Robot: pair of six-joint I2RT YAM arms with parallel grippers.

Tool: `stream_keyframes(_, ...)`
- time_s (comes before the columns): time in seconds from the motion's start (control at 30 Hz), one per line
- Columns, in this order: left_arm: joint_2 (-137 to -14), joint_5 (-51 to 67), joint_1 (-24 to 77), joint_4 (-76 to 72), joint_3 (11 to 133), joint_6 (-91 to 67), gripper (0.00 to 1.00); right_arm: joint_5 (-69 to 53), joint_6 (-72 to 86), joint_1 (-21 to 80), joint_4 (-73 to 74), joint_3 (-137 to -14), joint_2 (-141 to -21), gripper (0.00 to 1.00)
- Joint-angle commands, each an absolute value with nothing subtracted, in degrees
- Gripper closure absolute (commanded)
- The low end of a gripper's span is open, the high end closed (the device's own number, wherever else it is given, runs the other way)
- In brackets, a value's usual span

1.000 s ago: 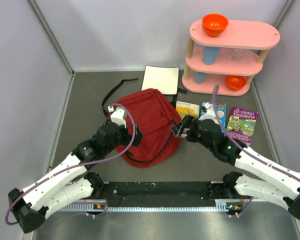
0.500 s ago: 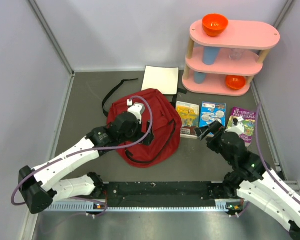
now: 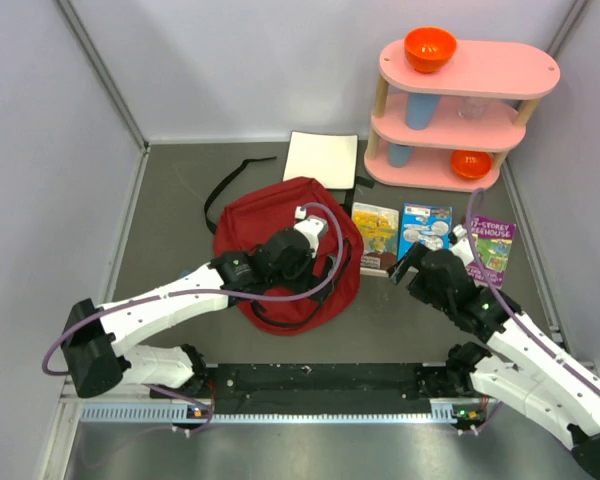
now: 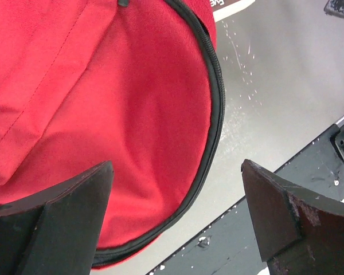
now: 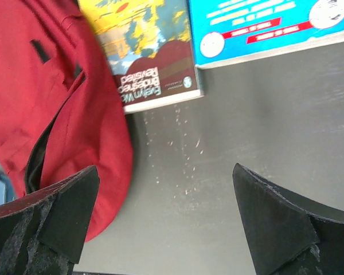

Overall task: Pack the student bag
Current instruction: Unzip the student bag at the center of the board.

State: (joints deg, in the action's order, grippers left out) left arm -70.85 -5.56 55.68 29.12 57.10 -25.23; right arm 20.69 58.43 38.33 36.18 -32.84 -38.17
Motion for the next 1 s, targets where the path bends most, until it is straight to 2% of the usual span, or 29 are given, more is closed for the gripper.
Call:
stream_keyframes(0.0, -73.90, -5.63, 55.99, 20.67, 59.32, -25.14, 0.01, 17.78, 55.46, 33.06, 37.53, -38.23, -41.39, 0.01)
stream_keyframes(0.13, -82.51, -1.33, 56.16, 20.57, 62.75, -25.75, 0.01, 14.33, 53.00, 31.46, 36.74, -38.76, -43.50, 0.01)
stream_keyframes(0.3, -88.50, -3.95, 56.34, 20.73, 64.15, -24.79, 0.02, 9.51, 52.21, 31.29, 33.85, -37.09, -44.65, 0.01)
stream_keyframes(0.43, -94.29, -13.42, 56.08, 27.67, 65.91, -27.06, 0.09, 6.50, 52.82, 31.38, 31.91, -35.42, -46.32, 0.01)
stream_keyframes(0.53, -95.54, -20.29, 54.85, 34.61, 66.01, -28.29, 0.21, 7.29, 53.00, 31.29, 31.73, -34.54, -46.23, 0.01)
stream_keyframes(0.7, -90.54, -21.36, 50.98, 36.65, 59.34, -29.97, 0.28, 7.74, 52.74, 30.68, 30.24, -34.28, -47.37, 0.01)
stream_keyframes(0.83, -84.04, -24.32, 49.57, 38.05, 56.78, -30.14, 0.27, 5.81, 51.51, 29.53, 28.13, -35.07, -50.09, 0.01)
stream_keyframes(0.97, -81.13, -29.78, 49.22, 44.90, 58.71, -33.47, 0.18, 3.78, 49.66, 28.83, 26.72, -36.73, -53.95, 0.01)
